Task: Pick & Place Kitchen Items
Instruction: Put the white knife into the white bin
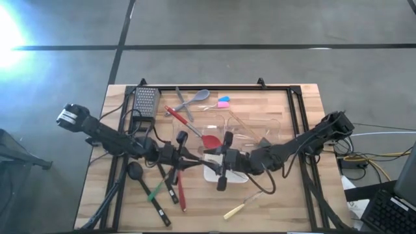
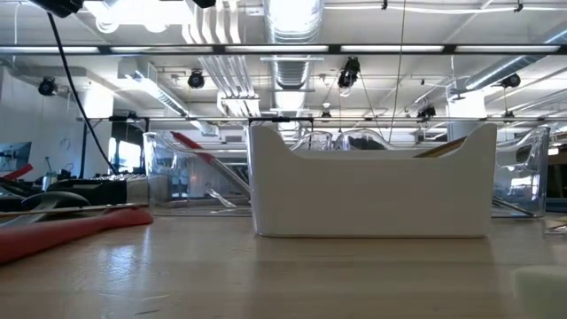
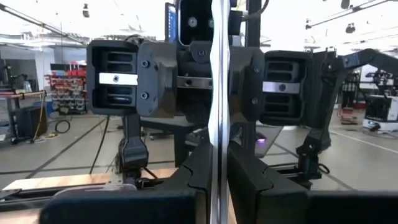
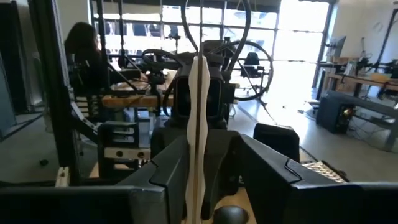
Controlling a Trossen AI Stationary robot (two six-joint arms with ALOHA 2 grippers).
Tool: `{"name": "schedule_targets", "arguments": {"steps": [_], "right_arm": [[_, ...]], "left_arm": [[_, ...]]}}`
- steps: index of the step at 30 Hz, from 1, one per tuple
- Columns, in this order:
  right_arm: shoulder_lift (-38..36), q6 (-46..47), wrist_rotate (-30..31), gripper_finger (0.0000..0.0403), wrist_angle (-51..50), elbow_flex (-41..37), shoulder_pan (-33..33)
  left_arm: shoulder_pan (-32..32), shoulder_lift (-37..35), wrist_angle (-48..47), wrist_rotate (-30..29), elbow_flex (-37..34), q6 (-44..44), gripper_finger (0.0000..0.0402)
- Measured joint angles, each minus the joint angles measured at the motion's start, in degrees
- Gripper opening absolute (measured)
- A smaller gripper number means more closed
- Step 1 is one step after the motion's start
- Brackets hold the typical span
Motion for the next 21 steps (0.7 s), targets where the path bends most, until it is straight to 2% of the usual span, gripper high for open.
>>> {"name": "schedule_targets", "arguments": {"steps": [6,8,11,12,17,19,21], "right_arm": [[0.04,0.26,-0.46,0.0127,-0.57,0.0,-0.34],[0.04,0.3,-0.75,0.0103,-1.52,0.0,-0.32],[0.07,0.32,-2.49,0.0037,-2.32,0.0,-0.29],[0.07,0.35,-2.77,0.0025,-2.47,0.0,-0.28],[-0.12,0.7,-2.96,0.0018,-3.75,0.3,-0.23],[-0.7,1.33,-3.21,0.0018,-5.48,0.55,-0.25],[-1.53,2.32,-3.02,0.0018,-9.27,1.27,-0.31]], "left_arm": [[0.37,0.58,-1.5,0.13,0.93,0.03,0.0031],[0.66,1.03,-1.53,0.22,1.09,0.07,0.0031],[0.88,1.76,-1.51,0.15,1.33,0.11,0.0031],[0.92,2.06,-1.36,0.31,1.42,0.37,0.0031],[0.96,2.82,-1.03,0.52,1.67,-0.16,0.0032],[0.98,2.82,-1.29,0.45,1.69,-1.84,0.0053],[1.02,2.64,-2.72,0.16,1.74,-2.72,0.0091]]}}
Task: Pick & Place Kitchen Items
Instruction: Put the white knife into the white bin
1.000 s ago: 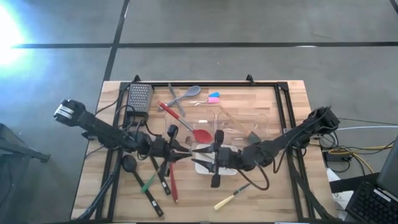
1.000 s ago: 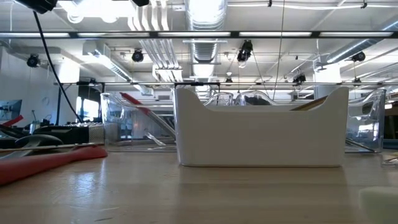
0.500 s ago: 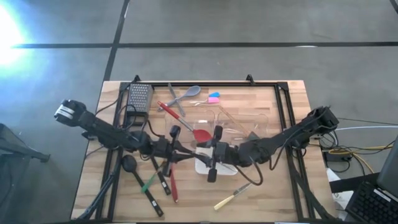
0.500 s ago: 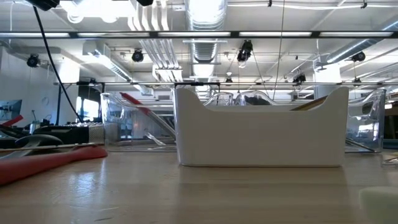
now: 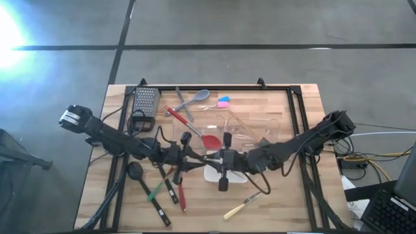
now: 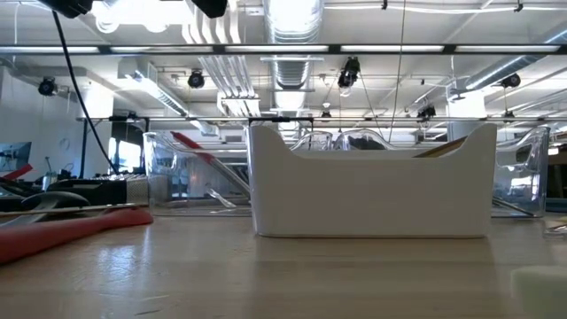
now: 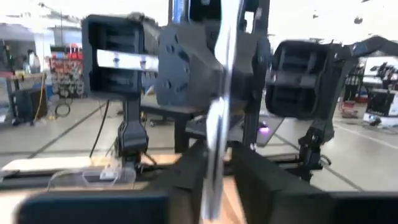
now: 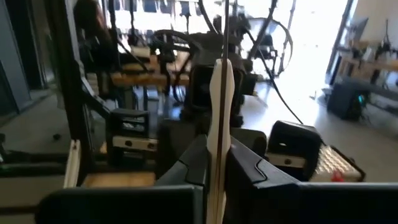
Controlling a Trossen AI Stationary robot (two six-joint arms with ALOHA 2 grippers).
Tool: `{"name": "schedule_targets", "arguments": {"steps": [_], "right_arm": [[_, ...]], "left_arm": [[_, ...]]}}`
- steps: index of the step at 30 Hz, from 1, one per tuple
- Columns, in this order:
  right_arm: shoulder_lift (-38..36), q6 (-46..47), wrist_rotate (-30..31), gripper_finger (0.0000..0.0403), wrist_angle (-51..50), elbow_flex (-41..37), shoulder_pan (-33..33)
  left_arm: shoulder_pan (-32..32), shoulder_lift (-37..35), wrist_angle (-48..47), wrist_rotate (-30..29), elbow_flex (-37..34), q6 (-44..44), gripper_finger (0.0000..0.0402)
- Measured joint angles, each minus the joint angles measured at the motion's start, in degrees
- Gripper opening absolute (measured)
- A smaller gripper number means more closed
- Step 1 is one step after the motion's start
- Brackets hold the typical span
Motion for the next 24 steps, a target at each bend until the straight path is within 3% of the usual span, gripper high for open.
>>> {"name": "schedule_targets", "arguments": {"steps": [4,9,14,20,24], "right_arm": [[-2.45,6.31,2.62,0.0018,-15.5,4.82,-0.27],[-2.65,20.42,2.89,0.0018,-45.7,15.5,-1.84],[-1.38,32.77,-6.33,0.0018,-64.56,24.7,-4.71],[1.99,38.68,-19.73,0.0018,-71.56,30.92,-7.89],[5.28,40.15,-25.32,0.0018,-79.56,35.16,-9.53]], "left_arm": [[-0.07,-2.48,-7.88,0.35,0.0,-1.56,0.0173],[-0.1,-7.21,-23.26,0.43,-0.07,-2.24,0.0239],[-0.07,-11.14,-32.6,0.28,-0.11,-6.57,0.0254],[-0.91,-16.27,-35.65,-0.26,-1.13,-7.42,0.0251],[-2.16,-20.15,-35.55,-1.21,-3.22,-7.37,0.0251]]}}
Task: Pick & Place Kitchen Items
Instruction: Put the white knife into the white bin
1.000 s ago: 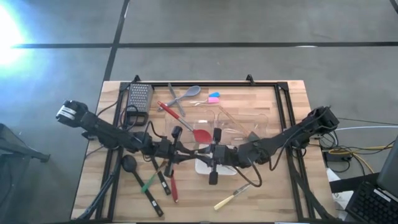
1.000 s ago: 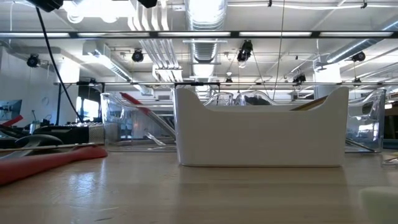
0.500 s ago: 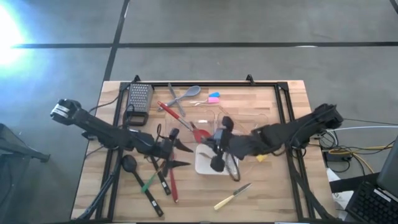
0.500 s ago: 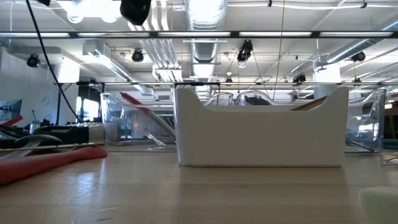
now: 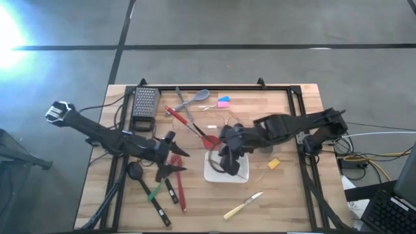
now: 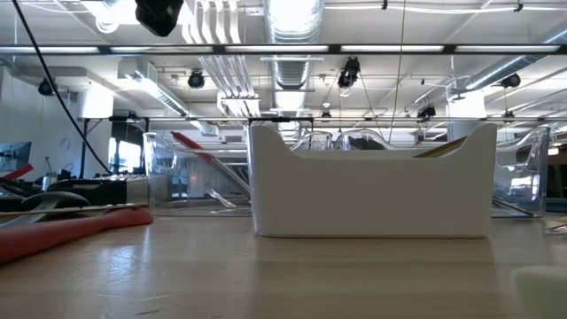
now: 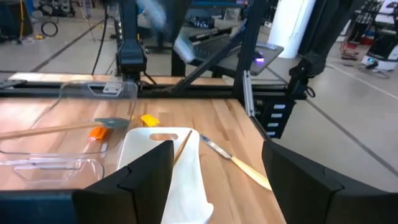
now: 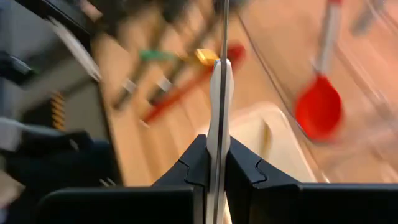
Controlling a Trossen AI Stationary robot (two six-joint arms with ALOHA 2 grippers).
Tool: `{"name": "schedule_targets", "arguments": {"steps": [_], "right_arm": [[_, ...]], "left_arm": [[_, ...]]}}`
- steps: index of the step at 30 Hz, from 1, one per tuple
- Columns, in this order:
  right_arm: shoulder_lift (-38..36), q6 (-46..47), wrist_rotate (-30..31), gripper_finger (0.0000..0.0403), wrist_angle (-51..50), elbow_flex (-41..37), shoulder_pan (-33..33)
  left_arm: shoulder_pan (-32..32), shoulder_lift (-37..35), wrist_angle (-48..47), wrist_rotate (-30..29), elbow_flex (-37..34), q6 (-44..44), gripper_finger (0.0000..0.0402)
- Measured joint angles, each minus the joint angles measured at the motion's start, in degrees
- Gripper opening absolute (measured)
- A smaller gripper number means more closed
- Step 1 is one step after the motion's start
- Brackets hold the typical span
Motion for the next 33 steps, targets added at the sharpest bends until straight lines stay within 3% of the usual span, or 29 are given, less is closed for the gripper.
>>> {"name": "schedule_targets", "arguments": {"steps": [6,18,23,33], "right_arm": [[6.65,3.68,-3.45,0.0018,-17.68,7.12,-1.43],[20.2,3.56,-23.57,0.0018,-29.76,15.31,-3.83],[23.38,2.18,-30.77,0.0018,-29.83,15.38,-3.64],[25.16,2.16,-32.11,0.0018,-30.08,12.43,-3.67]], "left_arm": [[-0.63,-4.48,0.37,-1.36,-3.18,0.4,0.025],[-0.63,-6.98,2.46,-1.5,-5.43,0.36,0.025],[-0.63,-7.04,2.26,-1.43,-5.43,0.14,0.025],[-0.63,-7.04,0.4,-1.37,-5.46,-0.47,0.025]]}}
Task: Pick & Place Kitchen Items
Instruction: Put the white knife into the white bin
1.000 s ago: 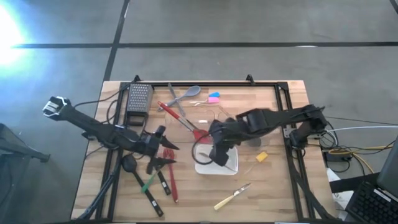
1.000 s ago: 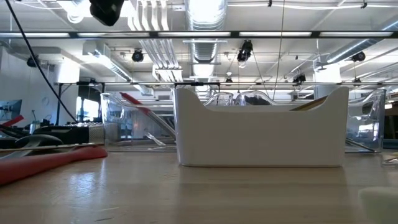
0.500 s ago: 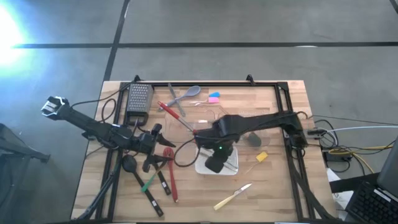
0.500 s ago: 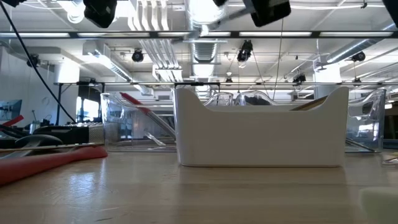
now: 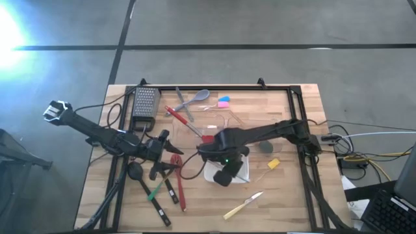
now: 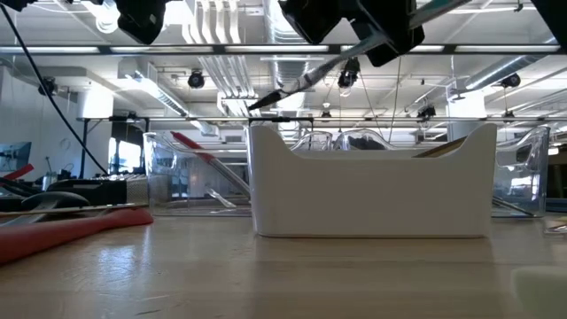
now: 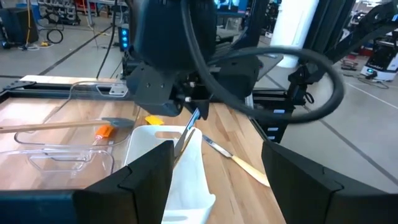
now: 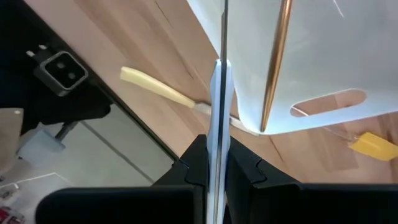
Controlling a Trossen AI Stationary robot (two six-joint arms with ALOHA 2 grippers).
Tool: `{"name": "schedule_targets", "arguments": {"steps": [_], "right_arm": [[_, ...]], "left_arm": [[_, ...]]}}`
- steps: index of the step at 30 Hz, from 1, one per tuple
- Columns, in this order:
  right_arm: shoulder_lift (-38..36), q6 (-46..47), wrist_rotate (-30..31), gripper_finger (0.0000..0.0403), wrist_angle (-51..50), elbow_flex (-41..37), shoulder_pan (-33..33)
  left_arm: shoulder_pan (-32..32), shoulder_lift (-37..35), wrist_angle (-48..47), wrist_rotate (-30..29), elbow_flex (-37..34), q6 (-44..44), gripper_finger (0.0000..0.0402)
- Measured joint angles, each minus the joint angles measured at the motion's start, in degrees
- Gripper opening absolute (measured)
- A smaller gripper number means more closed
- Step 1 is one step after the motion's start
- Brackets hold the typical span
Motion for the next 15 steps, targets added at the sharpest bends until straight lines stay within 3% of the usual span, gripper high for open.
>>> {"name": "schedule_targets", "arguments": {"steps": [15], "right_arm": [[0.22,-0.64,-3.25,0.0018,0.93,-11.05,-1.01]], "left_arm": [[-0.02,-1.23,-1.13,0.02,0.0,0.02,0.025]]}}
